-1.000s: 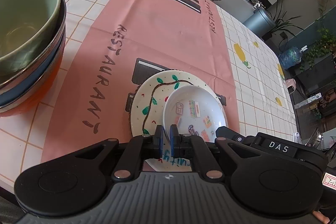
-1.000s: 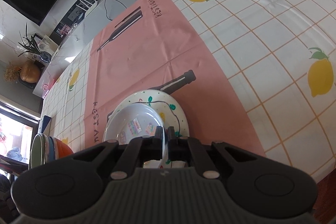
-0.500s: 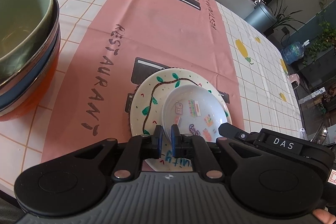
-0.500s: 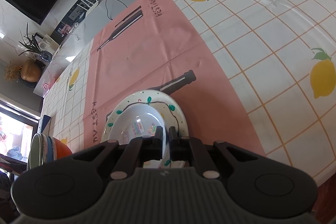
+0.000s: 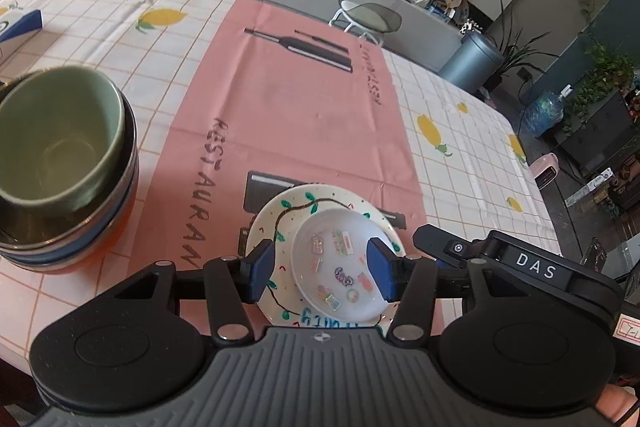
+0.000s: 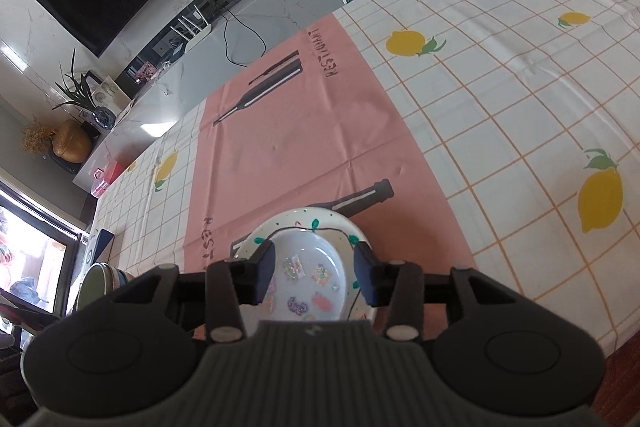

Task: Organize plates and bowls
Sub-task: 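Move both grippers to the orange, blue and steel bowl stack and grip its rim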

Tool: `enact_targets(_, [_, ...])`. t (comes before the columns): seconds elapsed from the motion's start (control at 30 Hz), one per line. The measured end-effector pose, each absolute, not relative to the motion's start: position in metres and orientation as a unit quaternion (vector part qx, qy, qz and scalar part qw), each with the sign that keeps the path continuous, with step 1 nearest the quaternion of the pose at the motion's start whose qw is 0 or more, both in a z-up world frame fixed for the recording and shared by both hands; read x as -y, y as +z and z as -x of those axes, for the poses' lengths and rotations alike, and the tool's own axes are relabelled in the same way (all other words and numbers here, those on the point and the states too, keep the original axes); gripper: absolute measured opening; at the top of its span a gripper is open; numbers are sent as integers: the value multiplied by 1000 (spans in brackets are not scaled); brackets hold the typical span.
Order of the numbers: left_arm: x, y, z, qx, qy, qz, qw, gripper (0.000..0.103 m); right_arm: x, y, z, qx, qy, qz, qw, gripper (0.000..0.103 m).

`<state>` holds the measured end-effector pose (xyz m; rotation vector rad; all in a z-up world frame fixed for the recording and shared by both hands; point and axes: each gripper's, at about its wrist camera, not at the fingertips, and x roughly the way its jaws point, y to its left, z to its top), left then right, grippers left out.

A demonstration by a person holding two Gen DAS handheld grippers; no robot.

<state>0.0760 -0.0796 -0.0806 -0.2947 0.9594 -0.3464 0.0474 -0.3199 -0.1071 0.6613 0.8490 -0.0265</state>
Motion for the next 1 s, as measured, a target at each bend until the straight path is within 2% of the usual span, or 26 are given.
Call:
enact_targets(0.23, [47, -46, -66, -416, -165, 128, 885, 75, 301, -81, -46, -385, 22, -319, 866, 61])
enact_targets(0.4, [-2, -30, -65, -394, -140, 164, 893, 77, 269, -71, -55, -393, 65, -317, 861, 72])
enact_targets(0.53, [-49, -24, -63, -367, -85, 202, 904, 80, 237, -70, -64, -411, 98, -310, 852, 77])
enact_targets(0.63, [-79, -30, -66, -364, -50, 229, 901, 80, 214, -72, -70, -425, 117, -306, 844, 77])
enact_targets(0.73, [-105, -43, -70, -370, -19, 259, 892, 80, 191, -75, -79, -443, 125, -302, 835, 83])
enact_targets(1.0, [-136, -86, -83, -405, 9, 316, 858, 82, 161, -97, -107, -484, 105, -300, 815, 85])
